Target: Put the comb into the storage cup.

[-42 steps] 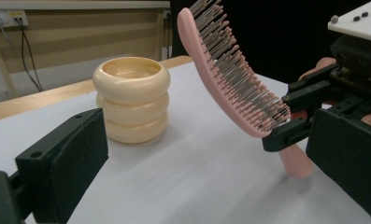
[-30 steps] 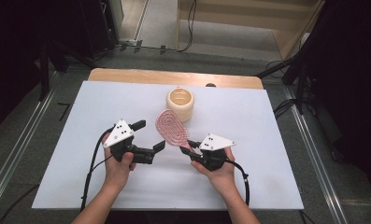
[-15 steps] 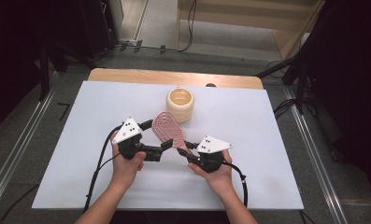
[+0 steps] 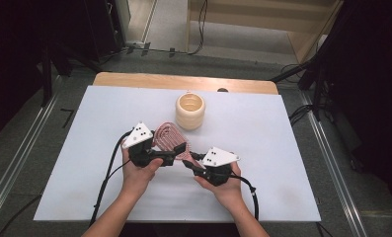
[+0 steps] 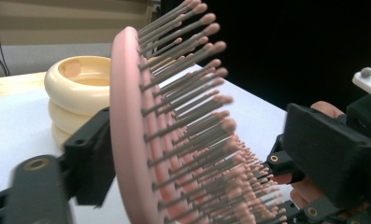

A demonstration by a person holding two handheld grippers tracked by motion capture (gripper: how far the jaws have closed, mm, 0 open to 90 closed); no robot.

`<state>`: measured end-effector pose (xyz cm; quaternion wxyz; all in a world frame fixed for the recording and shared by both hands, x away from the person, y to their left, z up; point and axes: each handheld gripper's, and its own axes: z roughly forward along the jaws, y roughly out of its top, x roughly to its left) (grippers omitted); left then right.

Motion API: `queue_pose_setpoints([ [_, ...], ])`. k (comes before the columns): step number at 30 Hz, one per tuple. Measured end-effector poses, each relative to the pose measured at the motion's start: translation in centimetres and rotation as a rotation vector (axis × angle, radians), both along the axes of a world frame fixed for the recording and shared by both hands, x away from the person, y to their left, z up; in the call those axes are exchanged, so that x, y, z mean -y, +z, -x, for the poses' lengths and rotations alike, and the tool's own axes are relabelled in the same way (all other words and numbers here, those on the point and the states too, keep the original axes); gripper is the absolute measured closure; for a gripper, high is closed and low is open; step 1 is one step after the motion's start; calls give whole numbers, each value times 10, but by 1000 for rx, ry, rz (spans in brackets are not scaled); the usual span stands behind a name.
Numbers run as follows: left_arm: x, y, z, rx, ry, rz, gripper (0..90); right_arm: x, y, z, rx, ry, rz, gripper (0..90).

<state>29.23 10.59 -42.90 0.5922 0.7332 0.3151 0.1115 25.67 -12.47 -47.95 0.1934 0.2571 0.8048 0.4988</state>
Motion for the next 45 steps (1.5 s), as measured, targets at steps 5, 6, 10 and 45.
queue_pose_setpoints([
  [5,1,0,0,-8,3,-5,311,0,0,1,15,-12,6,678],
  [6,1,0,0,-11,4,-7,329,0,0,1,17,-17,6,678],
  [10,0,0,-1,-40,0,10,411,1,1,1,25,-24,2,678],
  [45,0,20,-12,-52,-80,49,648,38,8,-5,-37,2,-205,11],
])
